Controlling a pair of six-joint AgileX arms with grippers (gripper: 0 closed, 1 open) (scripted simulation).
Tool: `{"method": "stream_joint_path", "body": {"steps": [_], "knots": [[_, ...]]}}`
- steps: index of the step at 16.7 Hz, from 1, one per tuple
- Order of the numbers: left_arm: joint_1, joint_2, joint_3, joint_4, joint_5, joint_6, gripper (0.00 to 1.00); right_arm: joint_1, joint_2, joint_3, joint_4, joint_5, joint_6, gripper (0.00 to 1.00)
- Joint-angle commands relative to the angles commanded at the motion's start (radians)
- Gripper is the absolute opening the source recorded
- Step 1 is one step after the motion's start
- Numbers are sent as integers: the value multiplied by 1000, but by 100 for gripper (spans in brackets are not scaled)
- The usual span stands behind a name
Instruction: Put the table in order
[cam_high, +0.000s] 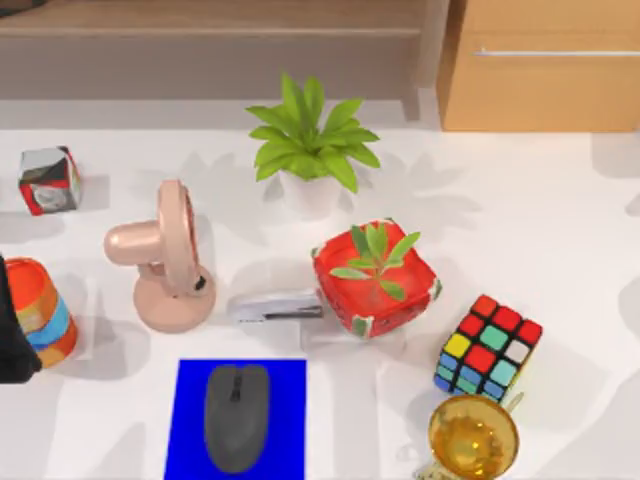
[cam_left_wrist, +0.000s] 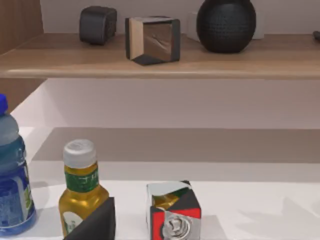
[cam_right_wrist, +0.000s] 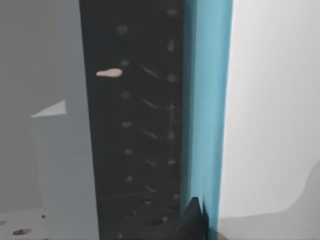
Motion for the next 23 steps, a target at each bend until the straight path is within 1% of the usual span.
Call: {"method": "stream_joint_path", "body": {"steps": [7,8,17,23], "knots": [[0,0,0,0,0,0,100,0,0,0,0,0,0,98],[0,0,0,0,0,0,100,0,0,0,0,0,0,100],[0,0,0,0,0,0,100,-3,-3,-3,0,-1,0,100],[0,0,0,0,0,0,100,-42,-95,-112,32,-40,-11,100]]}}
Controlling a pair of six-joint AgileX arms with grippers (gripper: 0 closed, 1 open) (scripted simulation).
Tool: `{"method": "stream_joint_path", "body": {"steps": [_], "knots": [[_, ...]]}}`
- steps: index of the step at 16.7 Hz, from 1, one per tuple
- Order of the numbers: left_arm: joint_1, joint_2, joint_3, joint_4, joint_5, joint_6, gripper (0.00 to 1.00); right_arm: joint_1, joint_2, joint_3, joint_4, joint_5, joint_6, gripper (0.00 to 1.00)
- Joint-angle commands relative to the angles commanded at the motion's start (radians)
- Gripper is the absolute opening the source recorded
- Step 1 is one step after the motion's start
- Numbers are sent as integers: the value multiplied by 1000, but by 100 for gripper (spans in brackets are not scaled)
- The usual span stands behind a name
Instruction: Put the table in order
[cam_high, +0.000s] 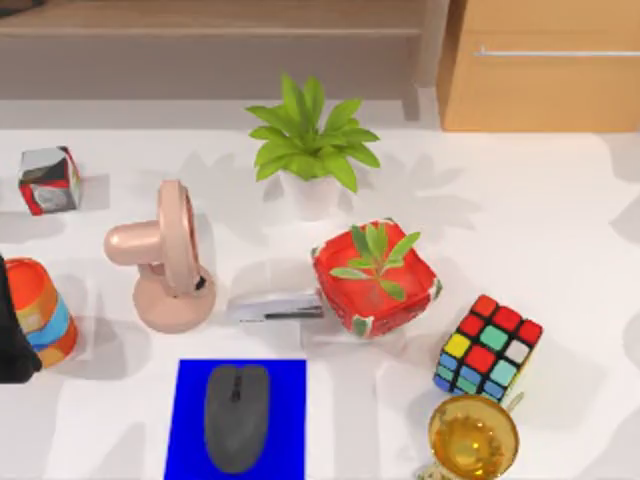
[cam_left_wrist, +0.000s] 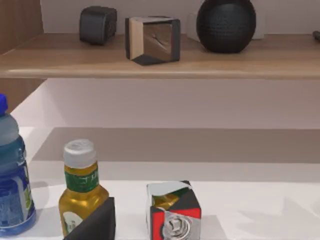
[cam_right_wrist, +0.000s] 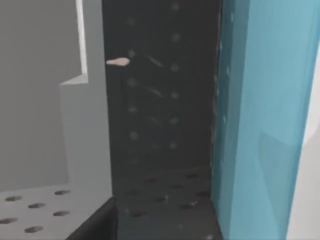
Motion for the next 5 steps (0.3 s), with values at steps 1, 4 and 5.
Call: {"method": "stream_joint_path", "body": {"steps": [1,4,5], "knots": [[0,0,0,0,0,0,100,-10,-16,-24,8,-7,-4,100],[0,0,0,0,0,0,100,-25,-38,-79,19,-24,-10,100],[0,0,0,0,0,0,100,-26,-39,-82,20,-25,-10,100]]}}
